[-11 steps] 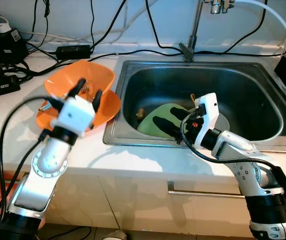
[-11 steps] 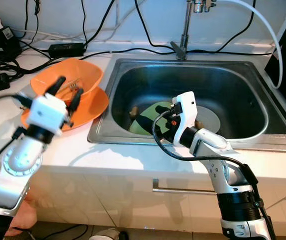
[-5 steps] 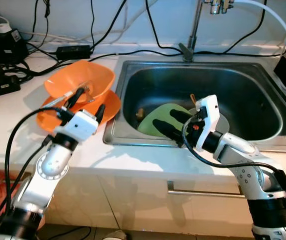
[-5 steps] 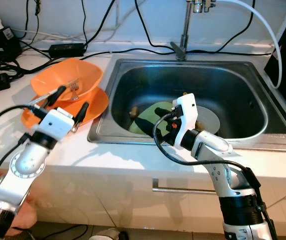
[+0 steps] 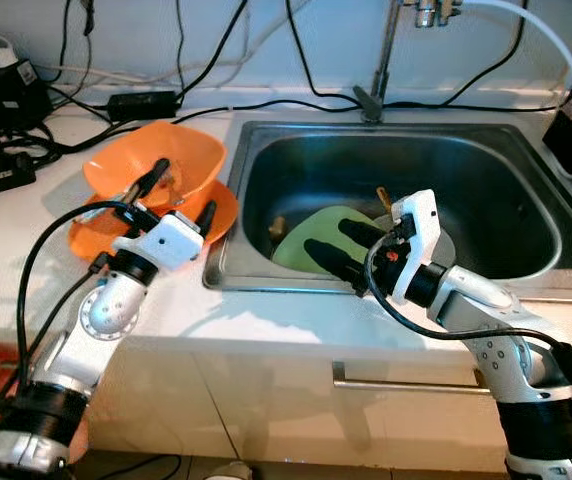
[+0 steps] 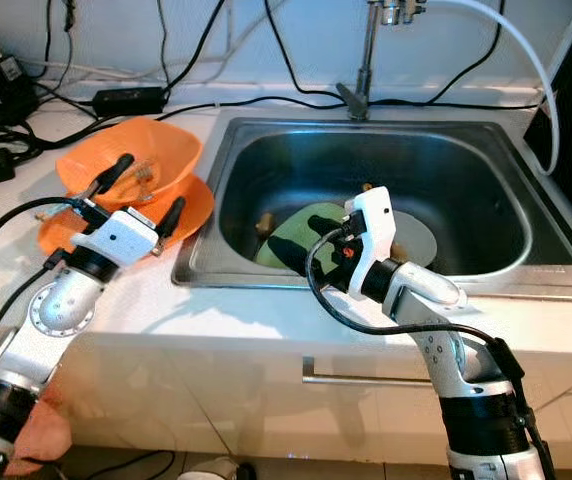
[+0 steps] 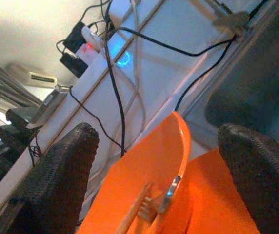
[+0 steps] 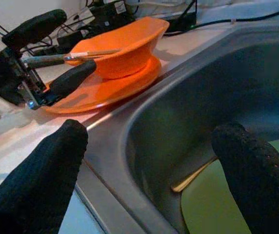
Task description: Kitchen organization
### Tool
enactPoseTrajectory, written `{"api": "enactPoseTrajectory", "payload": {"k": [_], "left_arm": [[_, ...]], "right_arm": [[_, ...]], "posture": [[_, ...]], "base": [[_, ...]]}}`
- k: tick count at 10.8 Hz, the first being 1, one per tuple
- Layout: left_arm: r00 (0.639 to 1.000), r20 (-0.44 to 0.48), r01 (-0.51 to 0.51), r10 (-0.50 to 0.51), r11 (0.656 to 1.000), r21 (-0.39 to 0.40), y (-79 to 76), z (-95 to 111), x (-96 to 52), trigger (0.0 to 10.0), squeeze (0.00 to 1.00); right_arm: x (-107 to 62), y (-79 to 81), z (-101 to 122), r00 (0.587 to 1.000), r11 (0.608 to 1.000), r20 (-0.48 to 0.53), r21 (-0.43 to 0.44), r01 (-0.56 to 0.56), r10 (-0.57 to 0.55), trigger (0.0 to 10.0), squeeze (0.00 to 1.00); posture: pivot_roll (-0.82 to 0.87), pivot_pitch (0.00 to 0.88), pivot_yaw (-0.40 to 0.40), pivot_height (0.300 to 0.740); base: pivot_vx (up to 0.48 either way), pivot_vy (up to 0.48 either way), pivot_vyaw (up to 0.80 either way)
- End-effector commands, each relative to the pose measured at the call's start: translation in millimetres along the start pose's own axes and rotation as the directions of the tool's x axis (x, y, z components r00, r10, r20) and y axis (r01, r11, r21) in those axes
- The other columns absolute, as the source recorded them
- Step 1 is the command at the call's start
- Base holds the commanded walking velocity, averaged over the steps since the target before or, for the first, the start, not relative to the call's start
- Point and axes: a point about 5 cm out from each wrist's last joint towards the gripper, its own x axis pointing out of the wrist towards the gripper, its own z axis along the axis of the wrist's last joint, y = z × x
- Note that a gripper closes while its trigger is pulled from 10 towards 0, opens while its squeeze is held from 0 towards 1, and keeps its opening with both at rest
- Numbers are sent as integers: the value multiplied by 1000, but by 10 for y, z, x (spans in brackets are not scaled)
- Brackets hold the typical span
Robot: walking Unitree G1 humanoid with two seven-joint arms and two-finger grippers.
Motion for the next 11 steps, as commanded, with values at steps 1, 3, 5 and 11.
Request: {"api": "enactPoseTrajectory", "payload": {"k": [1,3,5,11], "left_arm": [[1000,7,-5,4,1000,29,46,-8,35,10000,1000],[1000,-7,25,-24,998,52,54,-81,66,10000,0],[999,-19,36,-34,997,65,62,-127,87,10000,0],[997,-16,72,-71,996,45,56,-195,144,0,0]], "right_arm": [[-12,28,6,1000,1000,3,4,-12,12,10000,0],[-7,36,12,1000,1000,6,5,-9,9,10000,0],[-8,47,7,1000,1000,5,7,-10,10,10000,0],[-28,40,14,1000,1000,4,6,0,0,10000,0]], "posture": [[137,26,64,740],[134,30,67,740],[133,33,66,740],[123,36,66,740]], "base": [[0,0,0],[0,0,0],[0,0,0],[0,0,0]]}}
